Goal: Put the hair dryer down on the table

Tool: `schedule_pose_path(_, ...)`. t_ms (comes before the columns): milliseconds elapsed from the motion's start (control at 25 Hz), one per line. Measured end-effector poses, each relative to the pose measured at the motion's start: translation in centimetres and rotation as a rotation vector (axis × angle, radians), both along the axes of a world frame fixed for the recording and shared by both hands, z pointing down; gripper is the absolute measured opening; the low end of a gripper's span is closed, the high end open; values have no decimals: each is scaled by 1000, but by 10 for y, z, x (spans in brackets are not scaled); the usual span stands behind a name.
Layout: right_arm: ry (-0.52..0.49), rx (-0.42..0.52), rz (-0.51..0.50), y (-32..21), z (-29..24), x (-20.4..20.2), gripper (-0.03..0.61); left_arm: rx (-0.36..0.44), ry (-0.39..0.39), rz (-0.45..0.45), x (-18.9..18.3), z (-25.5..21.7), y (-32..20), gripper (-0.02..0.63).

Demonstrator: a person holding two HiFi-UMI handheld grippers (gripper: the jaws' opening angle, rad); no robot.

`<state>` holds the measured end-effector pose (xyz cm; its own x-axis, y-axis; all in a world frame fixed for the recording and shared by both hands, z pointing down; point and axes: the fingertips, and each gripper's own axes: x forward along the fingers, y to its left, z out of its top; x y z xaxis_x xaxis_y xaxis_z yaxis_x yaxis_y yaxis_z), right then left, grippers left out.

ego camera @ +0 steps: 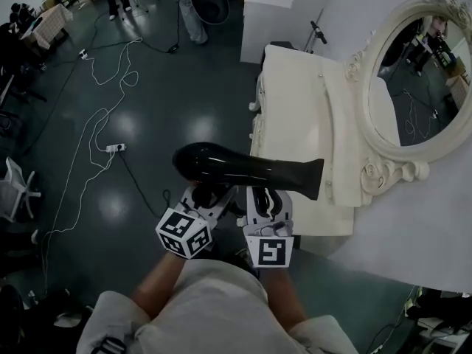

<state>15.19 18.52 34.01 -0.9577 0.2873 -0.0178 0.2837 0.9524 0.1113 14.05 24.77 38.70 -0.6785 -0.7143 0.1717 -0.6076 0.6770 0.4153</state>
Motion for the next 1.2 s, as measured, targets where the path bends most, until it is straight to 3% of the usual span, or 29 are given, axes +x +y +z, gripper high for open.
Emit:
schedule_pose_path(360,58,30,-65,41,19,-57,106,21,36,-62,-52,22,39,207)
schedule_pose_path(840,14,7,-56,127,17,-142,106,-8,4,-33,-137,18,126,207)
schedule_pose_path(1200,63,69,-13,128,30,-174,106,29,55,10,-172,39,122,207)
